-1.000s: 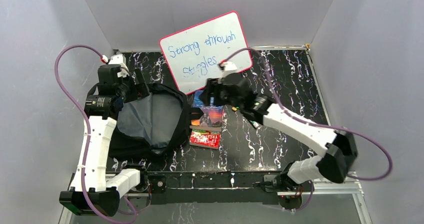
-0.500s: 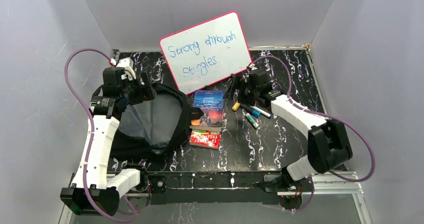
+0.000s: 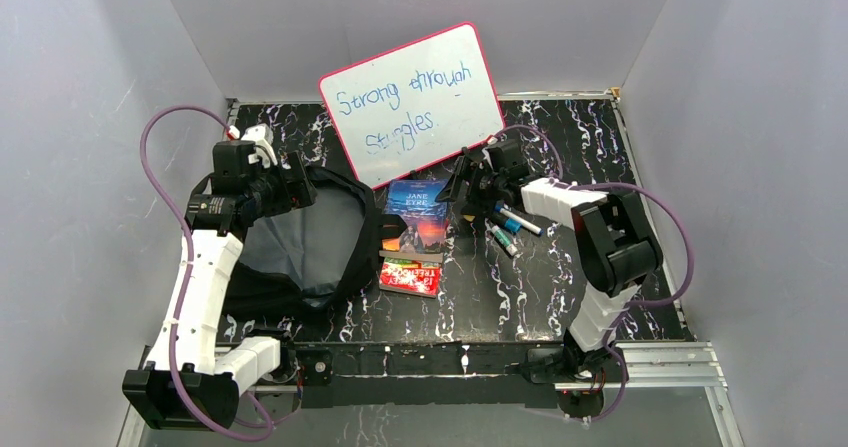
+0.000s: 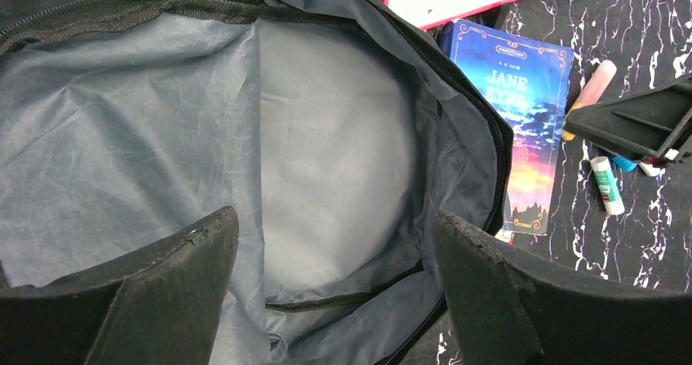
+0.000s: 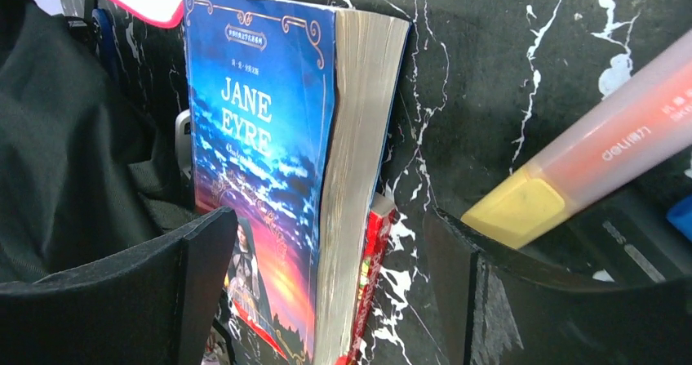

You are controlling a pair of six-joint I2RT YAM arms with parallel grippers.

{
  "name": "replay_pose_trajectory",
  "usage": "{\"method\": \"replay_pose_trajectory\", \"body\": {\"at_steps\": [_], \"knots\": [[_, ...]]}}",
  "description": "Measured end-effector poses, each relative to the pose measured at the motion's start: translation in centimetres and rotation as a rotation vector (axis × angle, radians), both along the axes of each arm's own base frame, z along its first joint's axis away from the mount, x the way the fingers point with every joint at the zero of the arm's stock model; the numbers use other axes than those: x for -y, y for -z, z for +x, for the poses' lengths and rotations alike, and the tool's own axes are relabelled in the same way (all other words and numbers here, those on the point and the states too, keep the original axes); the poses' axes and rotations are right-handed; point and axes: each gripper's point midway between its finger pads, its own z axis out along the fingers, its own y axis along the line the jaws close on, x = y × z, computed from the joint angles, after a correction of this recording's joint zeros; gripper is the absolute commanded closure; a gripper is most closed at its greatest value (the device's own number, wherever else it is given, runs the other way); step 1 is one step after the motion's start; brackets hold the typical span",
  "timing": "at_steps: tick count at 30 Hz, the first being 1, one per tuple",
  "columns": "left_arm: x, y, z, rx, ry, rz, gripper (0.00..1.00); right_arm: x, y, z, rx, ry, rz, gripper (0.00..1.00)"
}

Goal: Pack the student bag
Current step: Pick up the book from the center of the board.

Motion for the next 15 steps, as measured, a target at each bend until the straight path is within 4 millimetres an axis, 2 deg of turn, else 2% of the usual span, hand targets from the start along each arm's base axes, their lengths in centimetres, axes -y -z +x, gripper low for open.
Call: {"method": "replay_pose_trajectory", "body": {"at_steps": [15], "knots": [[0.2,-0.2,-0.3,0.008,0.005,-0.011,0.15,-2.0,2.4,1.7,-0.063,0.003,0.075,0.2]]}}
